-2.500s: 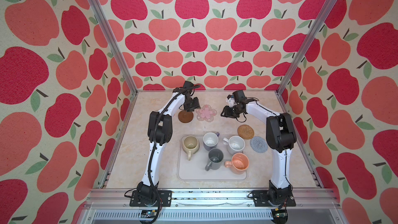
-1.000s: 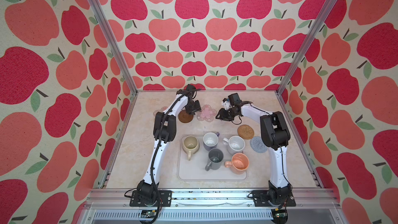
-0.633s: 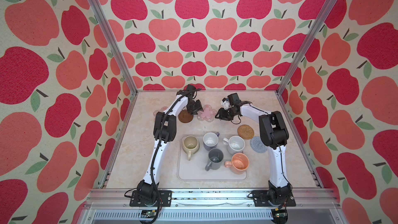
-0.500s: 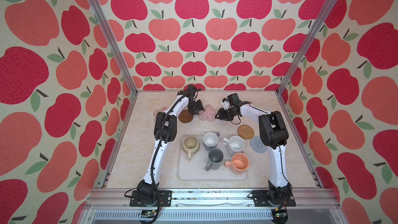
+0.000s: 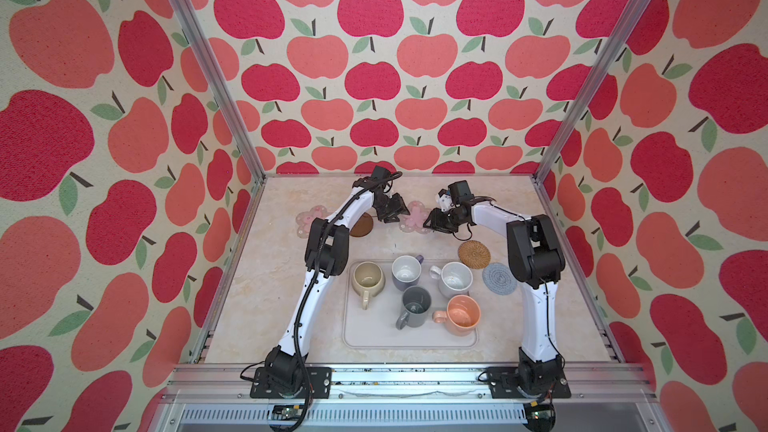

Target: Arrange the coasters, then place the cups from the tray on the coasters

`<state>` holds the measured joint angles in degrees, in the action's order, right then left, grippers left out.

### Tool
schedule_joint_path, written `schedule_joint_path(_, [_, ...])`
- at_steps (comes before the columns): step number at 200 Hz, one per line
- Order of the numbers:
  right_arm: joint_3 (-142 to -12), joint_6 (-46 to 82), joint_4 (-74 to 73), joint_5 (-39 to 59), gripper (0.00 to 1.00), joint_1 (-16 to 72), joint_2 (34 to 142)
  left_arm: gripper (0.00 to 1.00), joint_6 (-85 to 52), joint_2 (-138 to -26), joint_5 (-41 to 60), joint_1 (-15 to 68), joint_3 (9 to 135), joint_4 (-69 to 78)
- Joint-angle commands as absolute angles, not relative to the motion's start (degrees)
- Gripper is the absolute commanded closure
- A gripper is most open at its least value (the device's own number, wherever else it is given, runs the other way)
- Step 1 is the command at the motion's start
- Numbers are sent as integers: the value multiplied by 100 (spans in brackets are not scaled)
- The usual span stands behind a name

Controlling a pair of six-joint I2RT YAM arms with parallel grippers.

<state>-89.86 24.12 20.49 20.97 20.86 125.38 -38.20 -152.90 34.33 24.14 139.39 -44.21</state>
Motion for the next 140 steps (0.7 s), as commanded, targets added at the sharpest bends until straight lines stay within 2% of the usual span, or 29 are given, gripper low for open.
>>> schedule_joint_path(1, [-8682, 2327, 2379, 1711, 57, 1985, 12360, 48, -3970, -15743, 3558, 2626, 14034, -4482])
schedule_joint_path(84, [-8057, 2151, 2435, 1424, 57, 1578, 11902, 48, -4454, -16046, 3962, 3097, 14088, -3565])
schedule_joint_path(140, [-7875, 1878, 2632, 1073, 56, 1342, 11599, 48, -4743, -16357, 4034, 3280, 14651, -3422])
